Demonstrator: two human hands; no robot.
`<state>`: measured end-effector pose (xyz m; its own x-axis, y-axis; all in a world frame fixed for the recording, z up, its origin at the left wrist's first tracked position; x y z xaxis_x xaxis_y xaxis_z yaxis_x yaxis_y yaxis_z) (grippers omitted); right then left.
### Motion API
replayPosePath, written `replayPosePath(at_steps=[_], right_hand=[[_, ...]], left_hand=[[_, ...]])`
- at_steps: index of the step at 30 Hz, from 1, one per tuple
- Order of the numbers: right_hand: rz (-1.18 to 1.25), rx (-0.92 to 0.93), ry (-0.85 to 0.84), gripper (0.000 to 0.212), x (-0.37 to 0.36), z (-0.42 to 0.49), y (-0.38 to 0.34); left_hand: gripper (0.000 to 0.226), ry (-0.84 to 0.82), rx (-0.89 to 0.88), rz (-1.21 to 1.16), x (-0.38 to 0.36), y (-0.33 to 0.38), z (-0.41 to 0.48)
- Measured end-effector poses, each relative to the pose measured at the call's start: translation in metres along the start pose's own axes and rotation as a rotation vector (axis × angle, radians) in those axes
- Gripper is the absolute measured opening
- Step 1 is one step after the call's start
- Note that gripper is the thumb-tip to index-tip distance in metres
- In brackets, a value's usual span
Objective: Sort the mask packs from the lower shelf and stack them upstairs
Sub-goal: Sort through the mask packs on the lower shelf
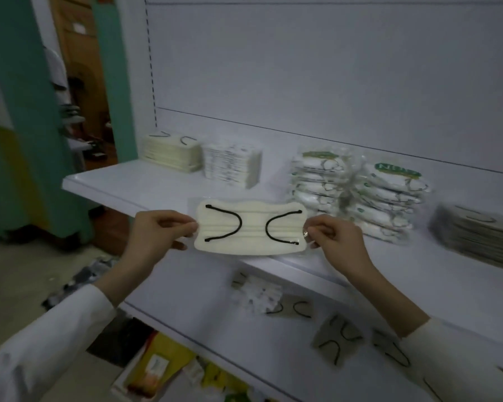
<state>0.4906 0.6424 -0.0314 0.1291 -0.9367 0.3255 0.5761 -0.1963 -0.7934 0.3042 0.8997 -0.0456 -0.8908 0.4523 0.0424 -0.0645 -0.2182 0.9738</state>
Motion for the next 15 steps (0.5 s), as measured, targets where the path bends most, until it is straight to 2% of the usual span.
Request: replayPosePath(at_steps=[6, 15], right_hand=[[-0.041, -0.011, 0.007, 0.024, -0.083, 0.013, -0.027], [-0.105, -0.015, 0.119, 0.017, -0.142, 0.089, -0.024]], left_hand=[[0.01, -0.026, -0.01, -0.013, 0.045, -0.009, 0.073], [0.005, -0.109, -0.049, -0.033, 0.015, -0.028, 0.202]])
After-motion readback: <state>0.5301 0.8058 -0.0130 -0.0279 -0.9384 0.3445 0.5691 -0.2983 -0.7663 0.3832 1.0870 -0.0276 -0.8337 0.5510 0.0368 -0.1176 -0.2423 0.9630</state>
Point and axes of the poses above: each hand's wrist, its own z-axis towards the middle knuckle, its own x-axis out of the back of the hand, y = z × x, the point moved 7 cm from there along z, towards the middle knuckle, and after that the axes turned 14 degrees about y, right-handed, at the moved point
